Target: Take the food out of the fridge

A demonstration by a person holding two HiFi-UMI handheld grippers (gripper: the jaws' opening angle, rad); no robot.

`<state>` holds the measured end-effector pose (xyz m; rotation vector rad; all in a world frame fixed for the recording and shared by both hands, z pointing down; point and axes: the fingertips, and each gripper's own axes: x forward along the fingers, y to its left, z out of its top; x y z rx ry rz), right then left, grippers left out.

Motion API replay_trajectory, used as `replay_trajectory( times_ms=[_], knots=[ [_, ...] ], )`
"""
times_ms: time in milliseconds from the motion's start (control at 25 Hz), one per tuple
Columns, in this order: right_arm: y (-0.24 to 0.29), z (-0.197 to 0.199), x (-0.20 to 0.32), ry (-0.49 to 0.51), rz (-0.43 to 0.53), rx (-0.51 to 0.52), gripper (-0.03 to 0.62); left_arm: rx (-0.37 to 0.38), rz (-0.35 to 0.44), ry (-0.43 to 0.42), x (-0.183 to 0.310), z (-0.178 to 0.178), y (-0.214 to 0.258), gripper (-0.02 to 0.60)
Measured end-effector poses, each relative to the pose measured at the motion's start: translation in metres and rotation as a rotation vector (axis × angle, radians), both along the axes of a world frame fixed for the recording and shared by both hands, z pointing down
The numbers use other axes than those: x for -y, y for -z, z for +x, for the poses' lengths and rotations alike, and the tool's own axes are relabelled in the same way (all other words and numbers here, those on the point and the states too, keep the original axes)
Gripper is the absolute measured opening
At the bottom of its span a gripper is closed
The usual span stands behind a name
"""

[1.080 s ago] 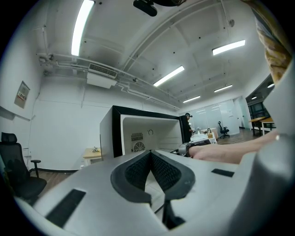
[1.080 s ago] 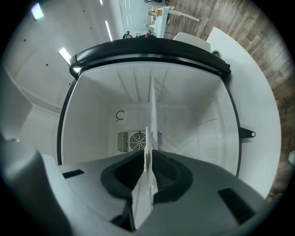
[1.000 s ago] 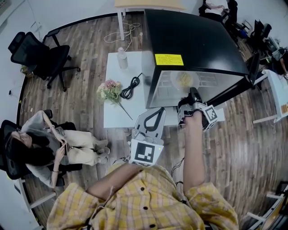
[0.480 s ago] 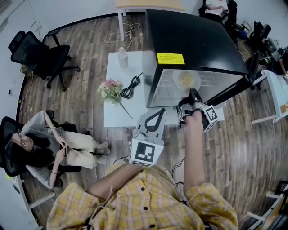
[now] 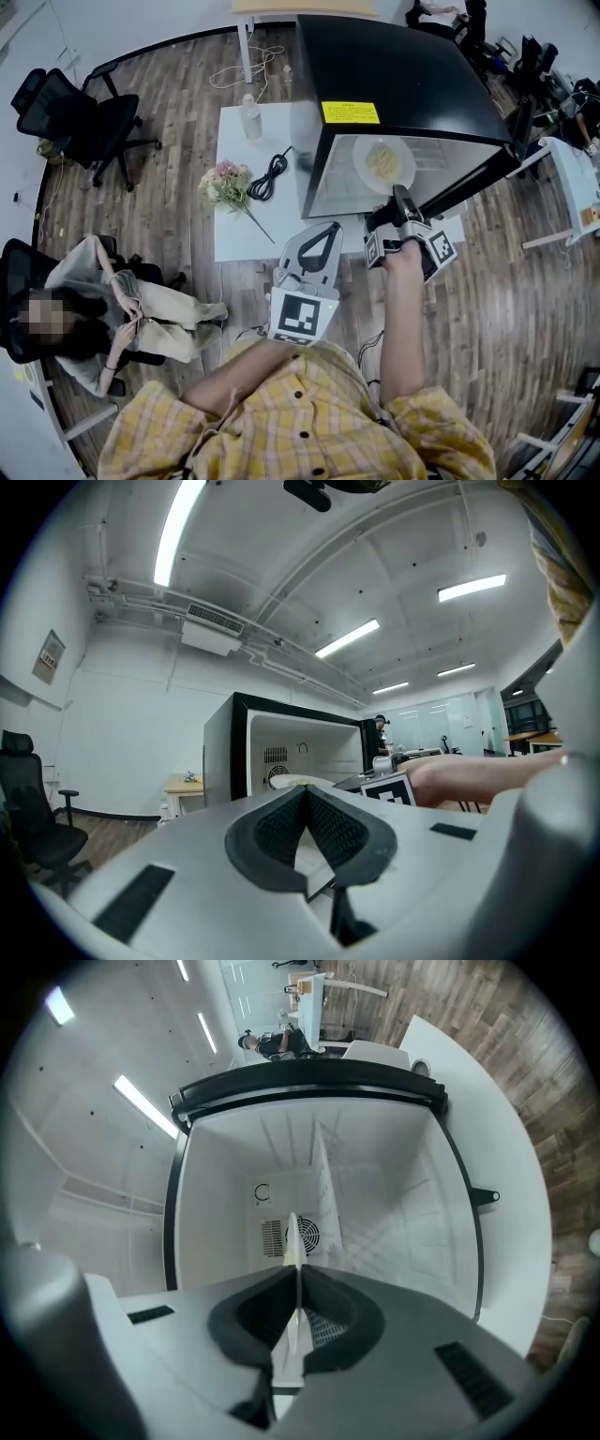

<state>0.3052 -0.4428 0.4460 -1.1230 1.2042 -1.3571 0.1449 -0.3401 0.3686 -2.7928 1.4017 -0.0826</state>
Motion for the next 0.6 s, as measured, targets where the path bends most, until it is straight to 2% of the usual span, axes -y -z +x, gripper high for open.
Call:
replay_trajectory(
  times_ms=[240, 600],
  knots=[
    [0.012, -0.014, -0.022, 0.033, 0.039, 0.035, 0.018, -0.006, 0.002, -0.010, -0.006, 0.002, 0.000, 0.008],
    [0.025, -0.024, -0.063, 0.034, 0.033, -0.009, 0.018, -0.031, -0.004, -0.023, -0.010, 0.004, 0.000, 0.008]
  ],
)
